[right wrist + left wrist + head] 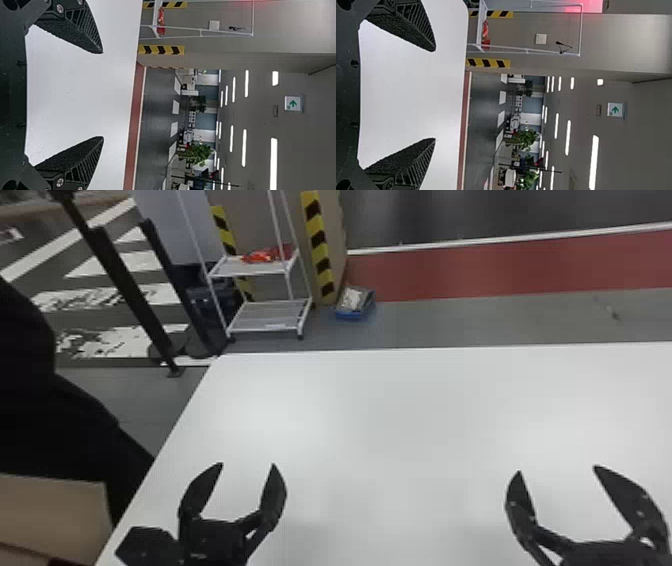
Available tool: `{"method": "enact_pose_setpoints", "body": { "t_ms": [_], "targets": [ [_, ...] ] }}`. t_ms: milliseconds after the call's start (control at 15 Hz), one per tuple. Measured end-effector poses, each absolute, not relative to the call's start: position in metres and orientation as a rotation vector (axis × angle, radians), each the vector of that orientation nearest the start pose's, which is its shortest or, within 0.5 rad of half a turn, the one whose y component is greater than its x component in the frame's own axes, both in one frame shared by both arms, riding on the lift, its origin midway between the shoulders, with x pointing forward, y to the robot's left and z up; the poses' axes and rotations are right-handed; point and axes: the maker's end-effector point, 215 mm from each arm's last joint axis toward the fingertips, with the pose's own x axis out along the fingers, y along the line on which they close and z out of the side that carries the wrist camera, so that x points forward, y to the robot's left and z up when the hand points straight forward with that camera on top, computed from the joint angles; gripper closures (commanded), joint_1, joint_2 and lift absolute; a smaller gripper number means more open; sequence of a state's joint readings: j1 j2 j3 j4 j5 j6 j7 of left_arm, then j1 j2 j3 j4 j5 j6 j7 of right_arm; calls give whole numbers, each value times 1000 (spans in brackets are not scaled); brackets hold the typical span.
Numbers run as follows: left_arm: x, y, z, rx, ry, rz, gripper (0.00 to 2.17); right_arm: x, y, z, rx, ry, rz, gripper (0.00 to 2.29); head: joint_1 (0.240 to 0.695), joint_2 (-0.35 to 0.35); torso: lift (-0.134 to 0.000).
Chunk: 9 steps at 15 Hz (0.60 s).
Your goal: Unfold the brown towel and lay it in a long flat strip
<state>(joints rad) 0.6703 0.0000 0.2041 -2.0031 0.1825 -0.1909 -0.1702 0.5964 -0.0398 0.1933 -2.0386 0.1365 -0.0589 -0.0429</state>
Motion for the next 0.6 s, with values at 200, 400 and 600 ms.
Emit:
{"method": "enact_pose_setpoints", "body": {
  "t_ms": [200,400,600],
  "targets": [
    [379,310,-366,-58,26,31,66,404,-132,-363,-67,59,154,113,695,255,-117],
    [379,310,-366,-58,27,31,66,404,-132,-363,-67,60,154,113,695,255,-117],
    [379,310,-367,-58,28,31,66,404,-132,-364,-68,65,154,113,695,255,-117]
  ]
}}
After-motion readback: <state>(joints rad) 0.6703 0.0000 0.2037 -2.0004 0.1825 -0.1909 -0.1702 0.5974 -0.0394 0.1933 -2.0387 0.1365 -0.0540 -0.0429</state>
